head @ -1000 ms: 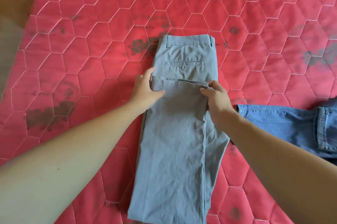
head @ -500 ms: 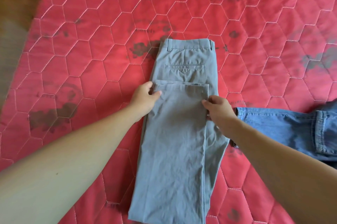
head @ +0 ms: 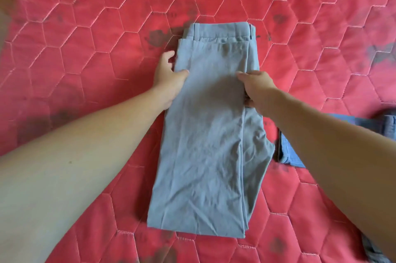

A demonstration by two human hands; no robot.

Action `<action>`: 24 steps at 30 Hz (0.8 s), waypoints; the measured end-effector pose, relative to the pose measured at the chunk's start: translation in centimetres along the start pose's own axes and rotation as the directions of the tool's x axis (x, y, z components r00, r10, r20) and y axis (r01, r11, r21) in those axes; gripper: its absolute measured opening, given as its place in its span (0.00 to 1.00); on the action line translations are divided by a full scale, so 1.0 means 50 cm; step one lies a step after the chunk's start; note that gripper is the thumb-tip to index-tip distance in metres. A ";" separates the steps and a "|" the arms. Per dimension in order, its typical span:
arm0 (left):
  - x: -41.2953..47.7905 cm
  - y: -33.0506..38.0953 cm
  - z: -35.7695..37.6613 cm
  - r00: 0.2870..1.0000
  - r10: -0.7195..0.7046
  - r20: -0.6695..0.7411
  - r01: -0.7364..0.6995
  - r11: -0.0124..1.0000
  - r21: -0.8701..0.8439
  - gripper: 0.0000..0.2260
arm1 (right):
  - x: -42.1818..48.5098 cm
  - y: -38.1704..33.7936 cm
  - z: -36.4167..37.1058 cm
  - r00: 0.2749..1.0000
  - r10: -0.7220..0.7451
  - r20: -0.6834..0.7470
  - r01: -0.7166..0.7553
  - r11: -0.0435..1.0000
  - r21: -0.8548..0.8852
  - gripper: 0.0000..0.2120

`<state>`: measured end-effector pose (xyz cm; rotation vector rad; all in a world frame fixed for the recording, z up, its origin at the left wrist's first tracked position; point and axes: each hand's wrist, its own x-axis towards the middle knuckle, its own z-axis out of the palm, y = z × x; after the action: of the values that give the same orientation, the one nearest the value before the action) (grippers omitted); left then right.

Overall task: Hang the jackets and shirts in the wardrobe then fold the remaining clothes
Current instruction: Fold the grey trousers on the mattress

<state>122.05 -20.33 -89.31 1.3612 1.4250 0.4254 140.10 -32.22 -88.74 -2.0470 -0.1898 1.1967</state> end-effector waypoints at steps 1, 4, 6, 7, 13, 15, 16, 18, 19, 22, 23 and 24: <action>-0.023 -0.021 -0.009 1.000 0.002 -0.026 -0.001 1.000 0.012 0.27 | -0.016 0.019 0.000 1.000 0.015 0.016 -0.016 1.000 0.023 0.10; -0.102 -0.087 -0.052 0.998 -0.022 -0.055 0.024 0.999 0.026 0.23 | -0.089 0.092 0.002 0.988 0.130 0.079 -0.136 0.988 0.077 0.14; -0.159 -0.136 -0.083 0.997 -0.081 -0.012 0.081 0.997 0.010 0.19 | -0.154 0.164 0.004 0.975 0.189 0.112 -0.201 0.973 0.110 0.08; -0.187 -0.158 -0.098 0.993 -0.118 0.027 0.117 0.993 0.017 0.15 | -0.187 0.200 0.005 0.967 0.217 0.131 -0.232 0.965 0.119 0.05; -0.306 -0.241 -0.169 0.878 -0.358 0.319 0.330 0.934 0.139 0.03 | -0.336 0.360 0.008 0.931 0.318 0.179 -0.320 0.947 -0.019 0.09; -0.346 -0.260 -0.183 0.824 -0.417 0.383 0.354 0.907 0.226 0.06 | -0.373 0.387 0.005 0.934 0.320 0.156 -0.309 0.947 -0.092 0.07; -0.367 -0.271 -0.189 0.808 -0.435 0.397 0.360 0.898 0.252 0.07 | -0.388 0.397 0.004 0.944 0.303 0.134 -0.289 0.951 -0.114 0.06; -0.408 -0.291 -0.195 0.813 -0.438 0.383 0.342 0.892 0.294 0.06 | -0.419 0.405 0.002 0.974 0.214 0.069 -0.200 0.966 -0.163 0.07; -0.425 -0.301 -0.197 0.833 -0.422 0.359 0.311 0.892 0.327 0.05 | -0.433 0.407 0.002 0.989 0.147 0.026 -0.137 0.964 -0.228 0.09; -0.463 -0.320 -0.198 0.895 -0.353 0.272 0.220 0.881 0.419 0.09 | -0.479 0.419 0.001 0.999 -0.047 -0.017 0.034 0.889 -0.456 0.19; -0.471 -0.322 -0.197 0.910 -0.332 0.248 0.199 0.875 0.440 0.11 | -0.488 0.427 -0.001 0.997 -0.076 -0.009 0.062 0.866 -0.496 0.20; -0.477 -0.323 -0.195 0.919 -0.321 0.230 0.182 0.861 0.476 0.12 | -0.495 0.437 -0.002 0.996 -0.093 0.001 0.079 0.842 -0.533 0.21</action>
<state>100.59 -41.88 -88.67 1.4903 1.4659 -0.3017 121.50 -59.38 -86.13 -2.4946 -0.6629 1.1472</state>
